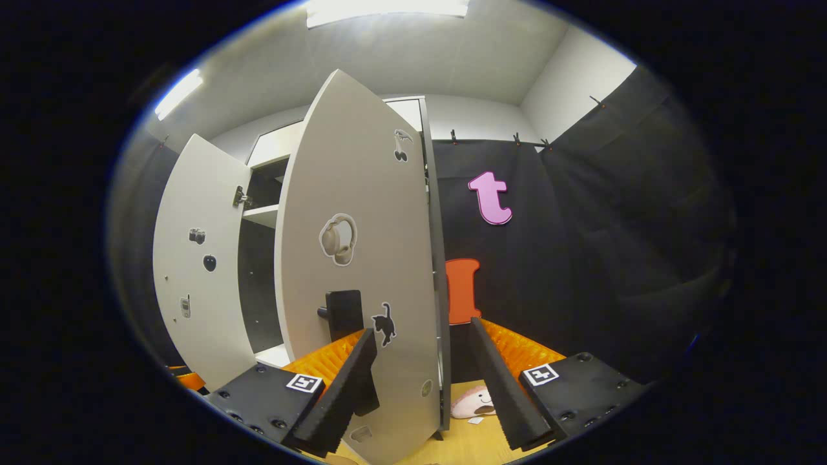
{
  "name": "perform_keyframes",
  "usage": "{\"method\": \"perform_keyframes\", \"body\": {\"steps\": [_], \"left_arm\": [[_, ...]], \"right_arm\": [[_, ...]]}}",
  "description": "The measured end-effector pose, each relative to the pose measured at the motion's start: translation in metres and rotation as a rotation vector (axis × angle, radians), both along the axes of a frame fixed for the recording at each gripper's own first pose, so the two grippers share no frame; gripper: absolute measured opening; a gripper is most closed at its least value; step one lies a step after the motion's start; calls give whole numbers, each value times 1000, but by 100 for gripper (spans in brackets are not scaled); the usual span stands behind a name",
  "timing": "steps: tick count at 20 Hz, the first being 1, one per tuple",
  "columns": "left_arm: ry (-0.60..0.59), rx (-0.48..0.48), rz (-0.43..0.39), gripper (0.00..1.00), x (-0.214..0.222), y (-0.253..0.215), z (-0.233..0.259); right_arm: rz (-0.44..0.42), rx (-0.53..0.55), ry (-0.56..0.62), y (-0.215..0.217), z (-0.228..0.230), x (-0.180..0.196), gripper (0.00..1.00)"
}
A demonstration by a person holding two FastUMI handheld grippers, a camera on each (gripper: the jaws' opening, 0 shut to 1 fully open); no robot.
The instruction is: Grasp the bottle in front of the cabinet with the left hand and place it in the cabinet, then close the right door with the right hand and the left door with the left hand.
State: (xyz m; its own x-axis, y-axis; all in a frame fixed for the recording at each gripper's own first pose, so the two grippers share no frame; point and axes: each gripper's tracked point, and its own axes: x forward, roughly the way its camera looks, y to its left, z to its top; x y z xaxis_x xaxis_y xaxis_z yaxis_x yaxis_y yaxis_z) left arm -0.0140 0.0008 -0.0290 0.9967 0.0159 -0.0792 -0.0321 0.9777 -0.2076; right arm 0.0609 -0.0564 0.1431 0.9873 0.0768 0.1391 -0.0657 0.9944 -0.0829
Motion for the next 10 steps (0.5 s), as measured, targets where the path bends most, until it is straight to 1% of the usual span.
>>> {"method": "perform_keyframes", "body": {"steps": [2,3,7,10], "left_arm": [[-2,1,13,95,-2,5,0],[-2,2,20,95,-4,7,0],[2,12,58,95,-11,22,-1],[0,19,90,95,-15,33,0]], "right_arm": [[37,8,15,15,-5,6,100],[53,16,24,21,-7,10,97],[118,61,46,46,-7,22,98],[151,37,71,66,-18,24,98]]}}
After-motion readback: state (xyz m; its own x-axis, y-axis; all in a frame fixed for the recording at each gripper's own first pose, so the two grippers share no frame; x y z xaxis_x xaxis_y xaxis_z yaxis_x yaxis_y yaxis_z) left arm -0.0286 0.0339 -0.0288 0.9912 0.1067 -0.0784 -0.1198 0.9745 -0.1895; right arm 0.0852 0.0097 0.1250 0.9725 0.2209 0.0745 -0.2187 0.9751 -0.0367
